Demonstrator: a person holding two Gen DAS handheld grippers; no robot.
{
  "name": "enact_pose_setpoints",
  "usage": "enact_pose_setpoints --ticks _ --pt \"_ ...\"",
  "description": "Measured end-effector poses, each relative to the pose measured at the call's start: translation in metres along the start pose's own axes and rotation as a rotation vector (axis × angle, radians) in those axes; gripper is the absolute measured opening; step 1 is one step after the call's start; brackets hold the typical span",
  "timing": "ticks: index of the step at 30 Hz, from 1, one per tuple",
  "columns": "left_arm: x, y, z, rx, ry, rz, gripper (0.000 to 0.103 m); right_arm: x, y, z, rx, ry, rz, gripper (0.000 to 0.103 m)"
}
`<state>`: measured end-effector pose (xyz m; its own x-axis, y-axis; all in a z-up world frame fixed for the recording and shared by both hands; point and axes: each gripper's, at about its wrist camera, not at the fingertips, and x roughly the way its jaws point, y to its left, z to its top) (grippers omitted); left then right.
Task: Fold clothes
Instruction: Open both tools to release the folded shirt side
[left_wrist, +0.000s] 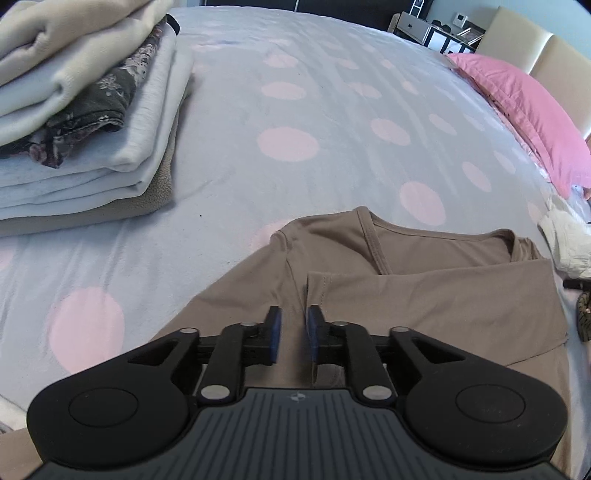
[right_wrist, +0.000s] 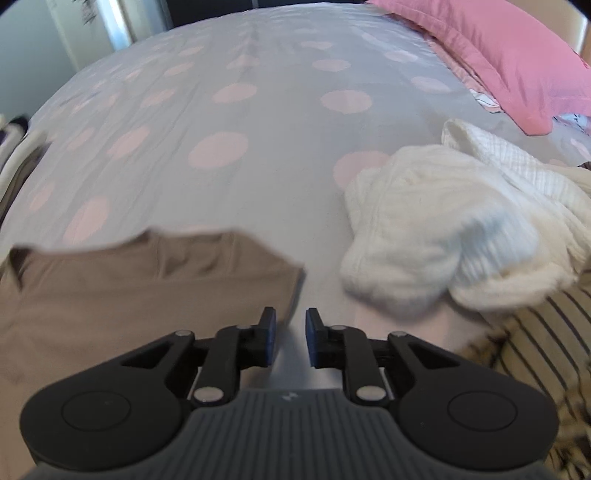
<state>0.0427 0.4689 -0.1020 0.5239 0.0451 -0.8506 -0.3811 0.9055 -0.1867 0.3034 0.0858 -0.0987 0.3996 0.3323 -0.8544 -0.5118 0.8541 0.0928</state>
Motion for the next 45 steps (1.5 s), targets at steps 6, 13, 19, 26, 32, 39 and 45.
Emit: enact_pose_setpoints --ticks 6,13,19,26,32,39,45 --pt "-0.005 -0.018 -0.013 0.087 0.018 -0.069 0.042 -0.029 0.014 -0.042 -0.114 0.057 0.067 0.026" --pt "0.013 -0.021 -0.023 0.093 0.077 -0.035 0.016 -0.020 0.031 -0.072 -0.258 0.078 0.037 0.040" --pt "-0.001 -0.015 -0.015 0.048 0.078 -0.089 0.001 -0.019 0.029 -0.067 -0.248 0.067 0.023 0.005" --pt "0.009 -0.011 -0.016 0.041 0.166 -0.060 0.001 -0.016 0.022 -0.066 -0.221 0.091 0.009 0.005" --pt "-0.007 -0.013 -0.017 0.048 0.155 -0.039 0.021 -0.024 0.021 -0.066 -0.200 0.114 0.028 0.018" --pt "-0.086 0.017 -0.008 0.028 0.068 0.035 0.028 -0.078 0.033 -0.071 -0.192 0.085 0.059 0.046" --pt "-0.154 0.075 -0.026 -0.079 0.020 0.151 0.028 -0.115 0.046 -0.095 -0.177 0.093 0.141 0.051"
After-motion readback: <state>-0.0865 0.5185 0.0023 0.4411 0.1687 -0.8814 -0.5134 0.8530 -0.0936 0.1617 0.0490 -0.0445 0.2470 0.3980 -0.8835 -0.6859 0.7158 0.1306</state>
